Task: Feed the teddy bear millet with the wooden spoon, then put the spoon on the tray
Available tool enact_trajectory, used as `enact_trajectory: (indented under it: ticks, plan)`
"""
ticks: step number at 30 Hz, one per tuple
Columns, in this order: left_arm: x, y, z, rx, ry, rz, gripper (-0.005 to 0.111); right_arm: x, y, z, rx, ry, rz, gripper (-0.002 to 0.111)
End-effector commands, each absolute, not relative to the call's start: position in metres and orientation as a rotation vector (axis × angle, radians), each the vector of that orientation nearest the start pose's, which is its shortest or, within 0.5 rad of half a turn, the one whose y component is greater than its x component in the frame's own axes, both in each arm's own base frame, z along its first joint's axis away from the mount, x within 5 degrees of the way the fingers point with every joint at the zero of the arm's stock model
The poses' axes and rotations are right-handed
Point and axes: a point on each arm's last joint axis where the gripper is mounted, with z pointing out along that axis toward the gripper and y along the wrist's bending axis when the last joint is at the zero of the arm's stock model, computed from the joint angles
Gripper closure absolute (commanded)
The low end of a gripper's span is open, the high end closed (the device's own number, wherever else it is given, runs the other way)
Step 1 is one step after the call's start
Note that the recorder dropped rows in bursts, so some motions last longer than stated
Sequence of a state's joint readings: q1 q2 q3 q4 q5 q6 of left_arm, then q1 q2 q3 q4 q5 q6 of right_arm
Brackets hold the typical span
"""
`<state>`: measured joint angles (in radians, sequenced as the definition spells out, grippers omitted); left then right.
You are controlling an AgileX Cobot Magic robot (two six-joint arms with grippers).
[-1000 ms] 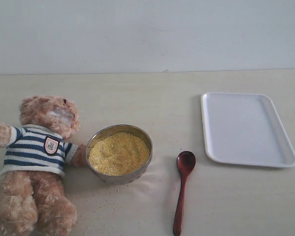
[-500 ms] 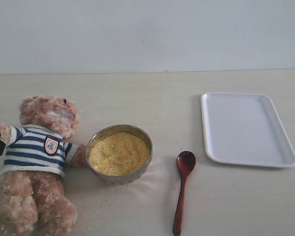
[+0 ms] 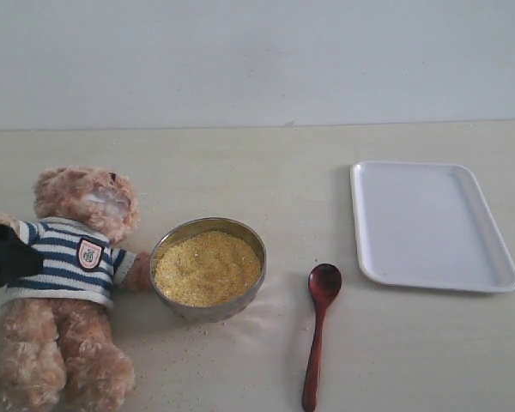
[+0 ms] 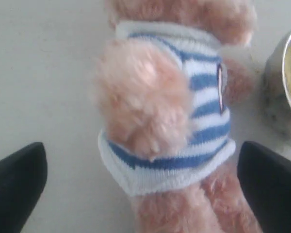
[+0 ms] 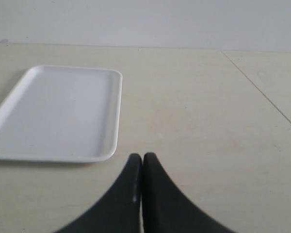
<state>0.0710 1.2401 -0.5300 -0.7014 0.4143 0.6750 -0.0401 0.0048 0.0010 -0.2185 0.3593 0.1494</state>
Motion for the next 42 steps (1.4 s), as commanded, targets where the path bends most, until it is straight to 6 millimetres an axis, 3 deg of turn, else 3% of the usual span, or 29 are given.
enact_trajectory:
  ticks: [1, 7, 18, 23, 32, 37, 39, 42]
  plan:
    - [0.218, -0.007, 0.207, -0.086, 2.426, -0.31, -0.003, 0.053, -0.009, 0.182, 0.041, 1.833, -0.135, 0.108]
    - [0.221, -0.008, 0.197, -0.106, 2.47, -0.329, -0.003, 0.053, -0.009, 0.182, 0.041, 1.833, -0.135, 0.108]
    - [0.241, -0.017, 0.167, -0.199, 2.487, -0.535, -0.003, 0.053, -0.009, 0.182, 0.041, 1.833, -0.135, 0.108]
    - [0.248, -0.026, 0.156, -0.108, 2.455, -0.665, -0.003, 0.053, -0.009, 0.182, 0.041, 1.833, -0.135, 0.108]
    - [0.26, -0.025, 0.137, -0.099, 2.452, -0.646, -0.001, 0.053, -0.009, 0.182, 0.041, 1.833, -0.135, 0.108]
    - [0.266, -0.024, 0.136, -0.099, 2.452, -0.646, 0.017, 0.053, -0.009, 0.182, 0.041, 1.833, -0.135, 0.108]
    - [0.267, -0.024, 0.134, -0.101, 2.456, -0.647, 0.031, 0.053, -0.009, 0.182, 0.041, 1.833, -0.135, 0.108]
    - [0.269, -0.024, 0.134, -0.1, 2.454, -0.647, 0.066, 0.053, -0.009, 0.182, 0.041, 1.833, -0.135, 0.108]
